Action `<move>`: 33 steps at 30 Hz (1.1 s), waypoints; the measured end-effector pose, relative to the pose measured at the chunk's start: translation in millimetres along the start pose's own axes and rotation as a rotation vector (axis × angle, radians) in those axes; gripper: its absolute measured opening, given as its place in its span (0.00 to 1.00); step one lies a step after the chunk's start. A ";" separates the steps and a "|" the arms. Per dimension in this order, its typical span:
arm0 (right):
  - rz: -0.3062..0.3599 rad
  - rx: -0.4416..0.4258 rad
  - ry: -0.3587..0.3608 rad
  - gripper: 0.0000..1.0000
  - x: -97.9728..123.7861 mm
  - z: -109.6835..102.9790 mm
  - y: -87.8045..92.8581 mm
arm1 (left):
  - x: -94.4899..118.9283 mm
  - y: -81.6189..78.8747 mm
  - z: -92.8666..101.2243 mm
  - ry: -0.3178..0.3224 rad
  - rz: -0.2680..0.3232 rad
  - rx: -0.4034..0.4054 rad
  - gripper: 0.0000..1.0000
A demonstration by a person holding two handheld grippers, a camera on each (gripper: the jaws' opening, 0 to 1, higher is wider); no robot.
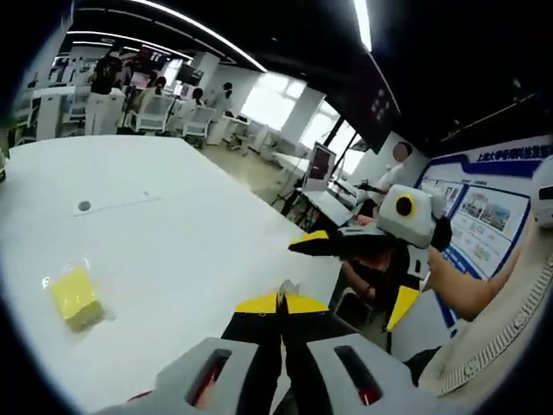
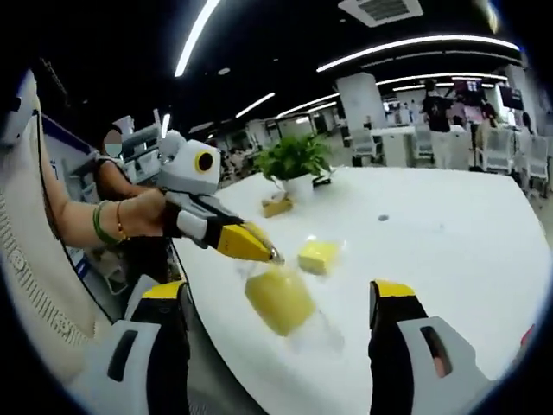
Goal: Compare the silicone blocks by pressing each to a similar depth, holding the contact briefly, and releasing to observe deformation and rebound differences across the visible hardness samples.
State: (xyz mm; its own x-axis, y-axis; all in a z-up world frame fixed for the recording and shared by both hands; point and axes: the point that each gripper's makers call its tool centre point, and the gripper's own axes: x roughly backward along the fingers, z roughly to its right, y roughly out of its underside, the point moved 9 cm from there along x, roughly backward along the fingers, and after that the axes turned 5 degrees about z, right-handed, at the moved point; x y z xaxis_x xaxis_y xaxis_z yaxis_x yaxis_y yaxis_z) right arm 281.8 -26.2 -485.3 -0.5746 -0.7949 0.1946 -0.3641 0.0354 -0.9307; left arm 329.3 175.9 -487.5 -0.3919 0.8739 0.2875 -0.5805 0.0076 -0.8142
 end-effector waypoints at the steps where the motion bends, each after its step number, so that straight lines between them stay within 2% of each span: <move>1: 0.007 -0.007 0.019 0.80 5.7 2.4 1.1 | -1.6 -0.1 -2.0 -0.001 0.001 0.005 0.00; 4: 0.029 -0.034 0.089 0.75 23.9 12.8 6.5 | -9.1 -0.6 -10.1 -0.003 0.013 0.047 0.00; 5: 0.025 -0.036 0.090 0.75 29.5 14.9 9.3 | -11.5 -1.0 -13.1 -0.001 0.017 0.049 0.00; 10: 0.031 -0.113 0.163 0.82 57.0 24.0 24.6 | -30.9 -6.8 -29.5 -0.018 0.027 0.062 0.00; 16: 0.004 -0.164 0.223 0.82 79.4 36.3 42.8 | -58.7 -16.4 -51.6 -0.029 0.027 0.089 0.00; 22: 0.037 -0.163 0.270 0.80 90.8 51.7 35.7 | -91.9 -21.2 -74.7 -0.026 0.049 0.159 0.00; 27: 0.036 -0.168 0.286 0.79 98.3 67.1 29.2 | -124.0 -15.8 -97.2 -0.029 0.066 0.237 0.00; 31: 0.022 -0.165 0.301 0.78 103.8 79.9 29.8 | -142.5 -13.7 -112.9 -0.041 0.047 0.239 0.00; 33: 0.019 -0.172 0.310 0.78 106.0 85.9 31.8 | -151.4 -15.2 -122.8 -0.048 0.059 0.254 0.00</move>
State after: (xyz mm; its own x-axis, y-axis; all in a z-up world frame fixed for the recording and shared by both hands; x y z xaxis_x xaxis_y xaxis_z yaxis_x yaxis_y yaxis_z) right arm 272.2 -161.4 -521.0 -0.7678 -0.5726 0.2874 -0.4543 0.1703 -0.8744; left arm 485.1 103.1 -580.6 -0.4600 0.8452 0.2721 -0.7140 -0.1699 -0.6793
